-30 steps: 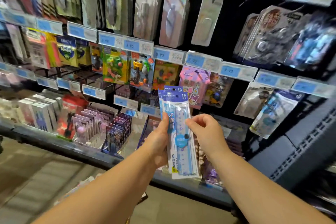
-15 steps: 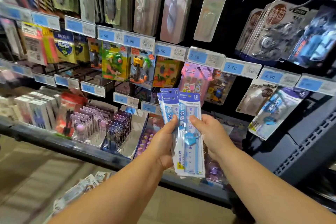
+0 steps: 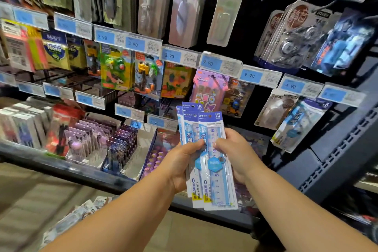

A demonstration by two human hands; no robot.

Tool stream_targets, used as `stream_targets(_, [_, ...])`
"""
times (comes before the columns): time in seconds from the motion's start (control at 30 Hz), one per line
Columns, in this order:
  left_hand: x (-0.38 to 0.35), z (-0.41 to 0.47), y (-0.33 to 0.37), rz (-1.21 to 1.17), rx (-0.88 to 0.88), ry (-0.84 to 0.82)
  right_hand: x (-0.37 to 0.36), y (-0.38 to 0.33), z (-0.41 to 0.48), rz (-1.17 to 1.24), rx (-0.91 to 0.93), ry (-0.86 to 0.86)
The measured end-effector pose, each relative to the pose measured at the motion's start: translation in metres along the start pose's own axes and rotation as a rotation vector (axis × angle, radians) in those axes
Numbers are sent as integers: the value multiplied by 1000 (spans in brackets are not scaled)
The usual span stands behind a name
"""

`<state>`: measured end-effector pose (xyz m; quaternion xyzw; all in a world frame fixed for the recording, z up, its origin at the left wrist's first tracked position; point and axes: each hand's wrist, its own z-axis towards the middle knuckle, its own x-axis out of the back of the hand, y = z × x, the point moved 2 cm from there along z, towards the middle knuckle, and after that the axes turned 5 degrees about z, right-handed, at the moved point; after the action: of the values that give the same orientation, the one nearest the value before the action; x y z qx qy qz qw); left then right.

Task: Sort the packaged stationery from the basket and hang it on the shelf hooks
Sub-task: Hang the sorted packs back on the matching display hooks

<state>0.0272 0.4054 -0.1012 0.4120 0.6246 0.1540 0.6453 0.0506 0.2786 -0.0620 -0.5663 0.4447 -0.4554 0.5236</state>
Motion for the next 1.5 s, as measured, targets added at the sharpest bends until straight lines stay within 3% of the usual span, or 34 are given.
stream_targets(0.13, [-12,5,2,50,-8,5,20,-2,0,129,-2,80])
stream_targets(0.23, [-21,12,0,84,-58,39,28,2,0,69,12,90])
stream_targets(0.4, [-35,27,-4,156,-97,14,55,-4,-7,-76,-47,-164])
stream_targets(0.47, [-41,32,-6,172,-101,-12,72,-6,-5,-73,-65,-166])
stream_targets(0.6, [-53,40,-14,200,-84,17,106,-4,4,-83,-58,15])
stream_targets(0.73, [-55,50,-23,291,-37,100,139,8,13,119,-69,169])
stream_targets(0.97, [-72,61,-44,379,42,6,195,28,8,386,34,388])
stream_targets(1.2, [-85,72,-52,520,89,18,219,30,6,429,162,580])
stream_targets(1.5, [-88,82,-64,350,123,20,226,36,7,388,139,655])
